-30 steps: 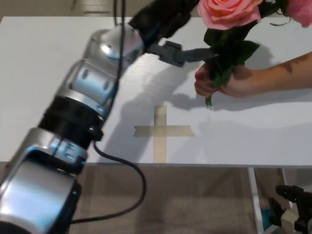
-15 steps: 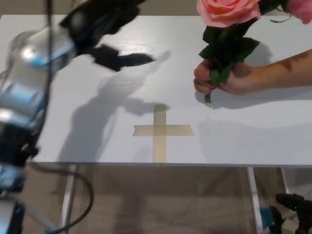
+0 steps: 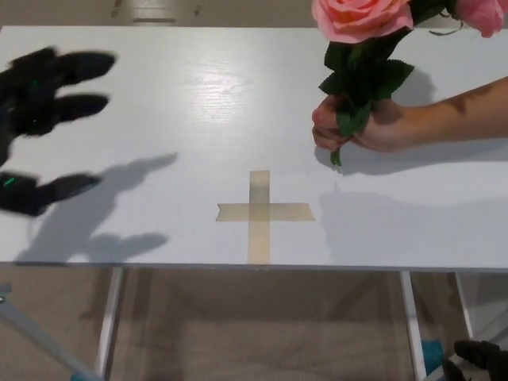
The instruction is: Use the left hand to pick up the rose and passes it to a human.
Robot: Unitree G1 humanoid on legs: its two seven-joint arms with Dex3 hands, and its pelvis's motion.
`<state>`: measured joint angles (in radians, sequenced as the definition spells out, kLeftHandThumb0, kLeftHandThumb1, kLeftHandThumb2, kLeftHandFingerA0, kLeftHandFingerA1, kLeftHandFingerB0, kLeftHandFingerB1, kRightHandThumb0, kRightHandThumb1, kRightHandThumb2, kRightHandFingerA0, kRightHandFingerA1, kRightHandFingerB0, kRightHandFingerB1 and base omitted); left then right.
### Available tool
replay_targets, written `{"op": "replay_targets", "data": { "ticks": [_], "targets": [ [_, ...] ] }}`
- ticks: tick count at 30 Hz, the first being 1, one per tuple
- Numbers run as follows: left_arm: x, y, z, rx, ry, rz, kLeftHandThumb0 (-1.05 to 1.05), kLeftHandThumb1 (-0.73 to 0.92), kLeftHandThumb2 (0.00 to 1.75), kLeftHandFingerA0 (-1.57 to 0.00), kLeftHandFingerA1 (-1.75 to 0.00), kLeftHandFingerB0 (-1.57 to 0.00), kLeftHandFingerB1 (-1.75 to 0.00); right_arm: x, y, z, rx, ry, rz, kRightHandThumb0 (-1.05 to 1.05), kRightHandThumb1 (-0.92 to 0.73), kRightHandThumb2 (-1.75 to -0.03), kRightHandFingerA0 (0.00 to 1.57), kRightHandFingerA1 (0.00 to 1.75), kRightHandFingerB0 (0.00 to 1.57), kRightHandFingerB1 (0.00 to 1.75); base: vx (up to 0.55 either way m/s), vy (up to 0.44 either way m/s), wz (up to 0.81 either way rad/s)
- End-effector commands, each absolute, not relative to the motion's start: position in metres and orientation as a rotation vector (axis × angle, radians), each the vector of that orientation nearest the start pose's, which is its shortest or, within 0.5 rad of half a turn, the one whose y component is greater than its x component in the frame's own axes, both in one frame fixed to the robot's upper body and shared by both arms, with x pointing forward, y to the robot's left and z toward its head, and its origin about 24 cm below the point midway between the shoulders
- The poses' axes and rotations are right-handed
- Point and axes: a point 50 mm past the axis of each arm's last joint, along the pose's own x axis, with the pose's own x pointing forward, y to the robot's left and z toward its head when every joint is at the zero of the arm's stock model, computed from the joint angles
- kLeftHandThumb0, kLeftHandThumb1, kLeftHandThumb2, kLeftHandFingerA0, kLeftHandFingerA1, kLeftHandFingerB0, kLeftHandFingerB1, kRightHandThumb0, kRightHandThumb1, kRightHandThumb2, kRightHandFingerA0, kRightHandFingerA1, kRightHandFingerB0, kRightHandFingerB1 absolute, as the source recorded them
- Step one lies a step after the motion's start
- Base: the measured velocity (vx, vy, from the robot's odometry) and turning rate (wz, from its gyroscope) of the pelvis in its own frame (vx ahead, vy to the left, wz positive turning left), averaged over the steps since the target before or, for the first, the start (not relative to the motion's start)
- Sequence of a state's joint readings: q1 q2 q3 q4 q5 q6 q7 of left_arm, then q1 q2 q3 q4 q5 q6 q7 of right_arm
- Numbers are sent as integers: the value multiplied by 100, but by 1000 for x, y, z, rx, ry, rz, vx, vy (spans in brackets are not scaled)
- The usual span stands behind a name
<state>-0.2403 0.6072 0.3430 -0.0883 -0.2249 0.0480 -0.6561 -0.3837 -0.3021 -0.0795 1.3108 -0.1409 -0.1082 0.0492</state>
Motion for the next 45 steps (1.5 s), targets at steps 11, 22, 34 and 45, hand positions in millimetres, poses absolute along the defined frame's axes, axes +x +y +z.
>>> {"op": "replay_targets", "data": {
  "ticks": [11, 22, 34, 45],
  "targets": [
    [175, 312, 159, -35, -51, -985, -55, 36, 69, -36, -46, -33, -41, 216, -271, -102, -263, 888, -147, -58, -79, -65, 59, 42, 45, 34, 0, 0, 0],
    [135, 337, 24, -67, 289, -350, -65, 48, 56, -50, -39, -35, -32, 218, -262, -104, -270, 861, -150, -58, -79, -65, 60, 41, 46, 34, 0, 0, 0],
    [176, 345, -62, 157, 750, 124, -75, 59, 63, -47, -38, -43, -35, 206, -258, -112, -258, 882, -136, -58, -79, -65, 61, 42, 47, 35, 0, 0, 2],
    [198, 326, -82, 189, 890, 222, -75, 53, 90, -35, -48, -27, -43, 198, -253, -118, -259, 902, -124, -59, -79, -65, 62, 43, 46, 34, 0, 0, 0]
  ]
}}
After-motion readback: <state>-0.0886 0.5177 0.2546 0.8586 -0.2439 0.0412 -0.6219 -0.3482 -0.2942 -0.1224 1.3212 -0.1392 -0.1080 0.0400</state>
